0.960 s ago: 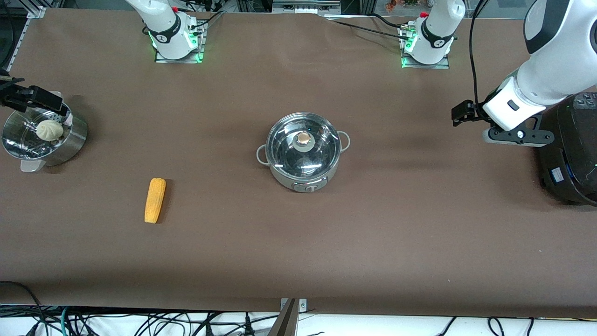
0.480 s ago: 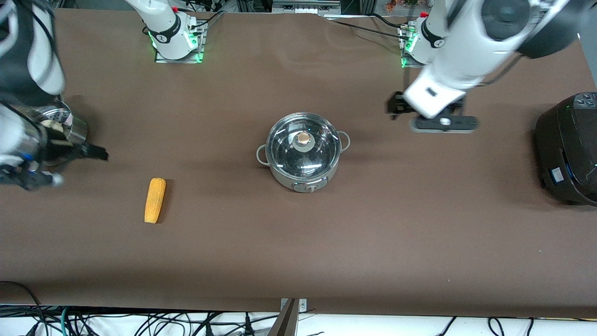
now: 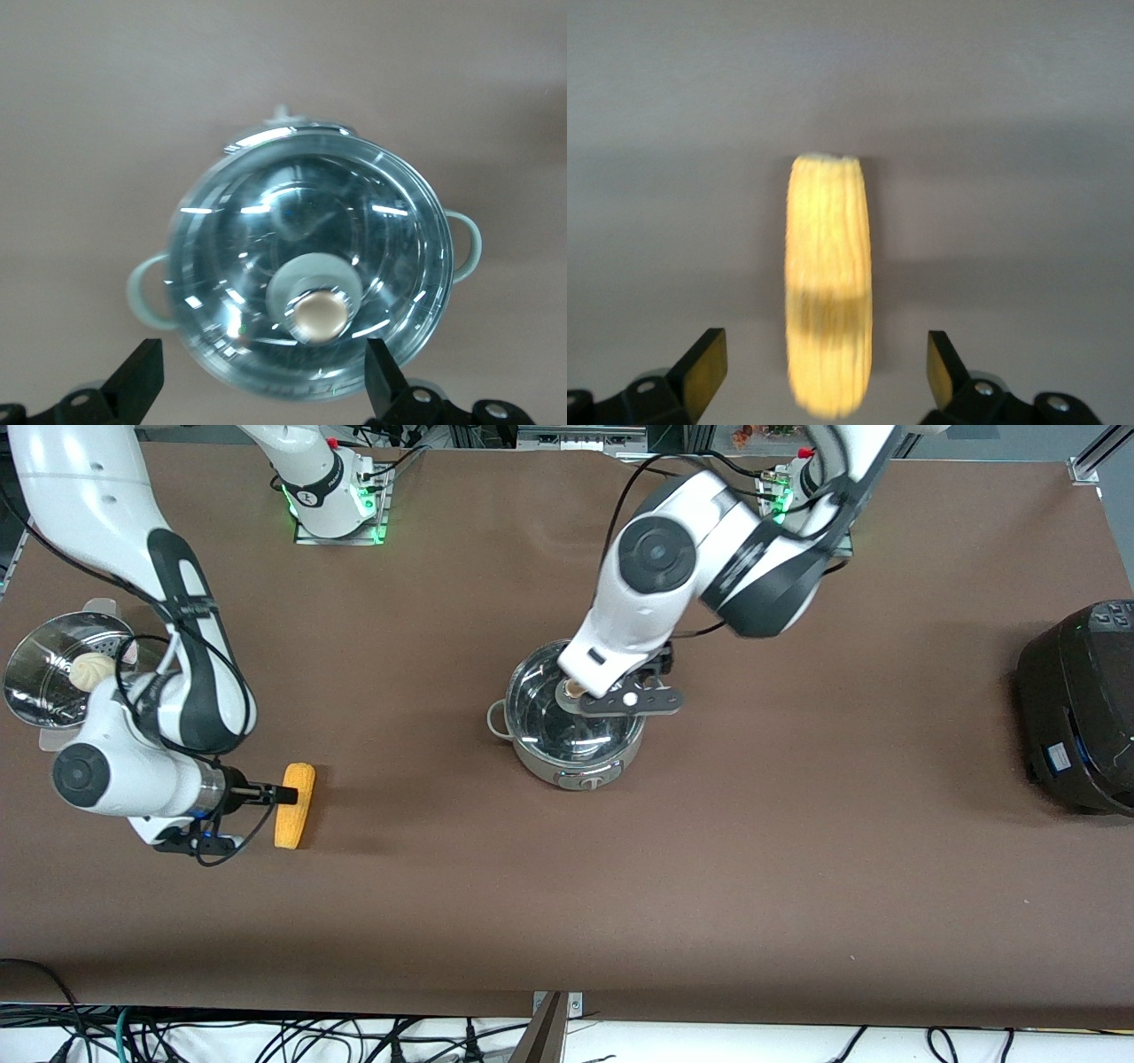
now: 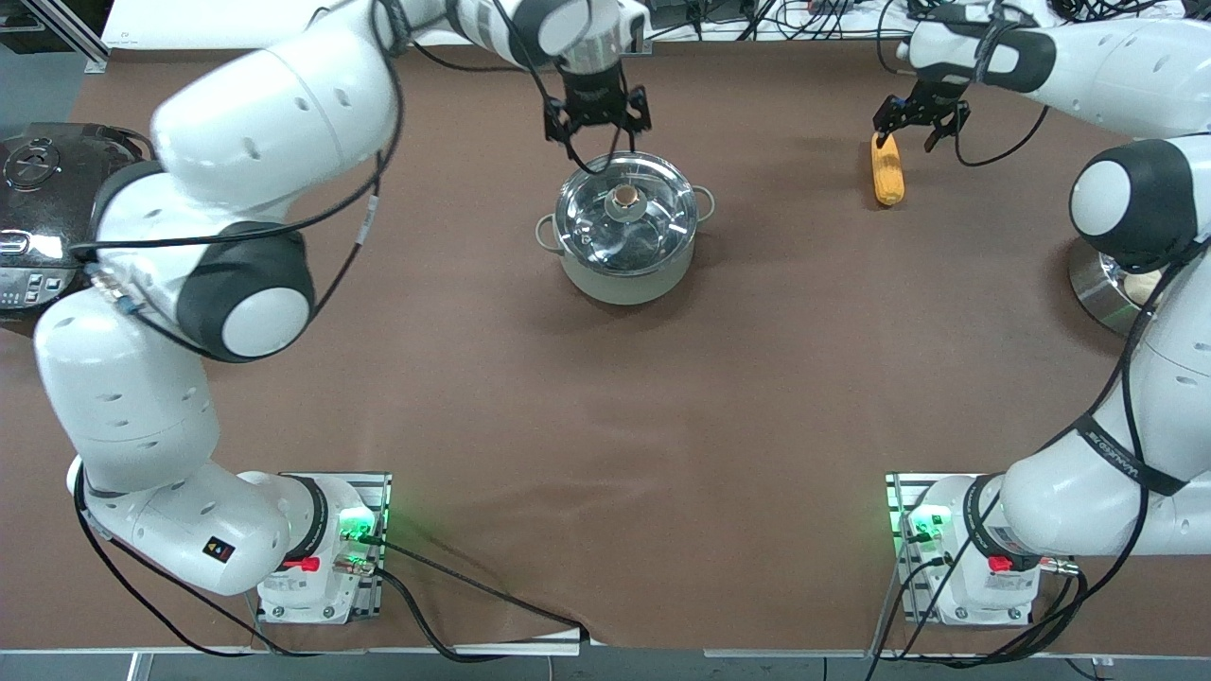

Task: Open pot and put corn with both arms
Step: 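Reach the left gripper to the lid knob while the right gripper reaches the corn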

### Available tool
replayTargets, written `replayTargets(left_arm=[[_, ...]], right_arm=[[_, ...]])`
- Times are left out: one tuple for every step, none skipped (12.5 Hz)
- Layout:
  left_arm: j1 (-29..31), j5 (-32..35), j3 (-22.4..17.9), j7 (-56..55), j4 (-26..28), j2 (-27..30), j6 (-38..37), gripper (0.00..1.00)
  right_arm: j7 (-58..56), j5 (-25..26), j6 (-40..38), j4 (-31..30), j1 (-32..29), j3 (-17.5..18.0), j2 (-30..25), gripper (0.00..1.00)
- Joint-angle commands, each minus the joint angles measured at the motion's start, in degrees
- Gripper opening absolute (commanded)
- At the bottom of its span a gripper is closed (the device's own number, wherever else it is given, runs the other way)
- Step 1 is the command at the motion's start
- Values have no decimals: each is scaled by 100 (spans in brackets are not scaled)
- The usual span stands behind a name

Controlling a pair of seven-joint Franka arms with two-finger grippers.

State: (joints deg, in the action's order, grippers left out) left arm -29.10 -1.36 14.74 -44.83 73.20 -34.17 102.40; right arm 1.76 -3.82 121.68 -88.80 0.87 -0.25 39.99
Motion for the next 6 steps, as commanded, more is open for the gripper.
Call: replayTargets(left_arm=[[-305,4,-68,36,-350,-502,122,100],[-411,109,-77,36,-333,-511,131,100],[-421,423,-59,36,-281,-520,131,100],[-438,513,-59,36,-245,-538,140,100],[-447,514,-59,36,-245,-538,140,100],[-465,523,-59,44,-236,-538,140,100]], right_arm=[[0,-93,487,-278,18,7,-8,100],[0,-93,575,-287,19,7,61,100],[0,-102,611,-287,19,7,106,100],[17,-119,629,-287,36,16,115,97],[17,-128,620,-287,80,25,115,63],[17,-128,620,-313,97,34,115,30]])
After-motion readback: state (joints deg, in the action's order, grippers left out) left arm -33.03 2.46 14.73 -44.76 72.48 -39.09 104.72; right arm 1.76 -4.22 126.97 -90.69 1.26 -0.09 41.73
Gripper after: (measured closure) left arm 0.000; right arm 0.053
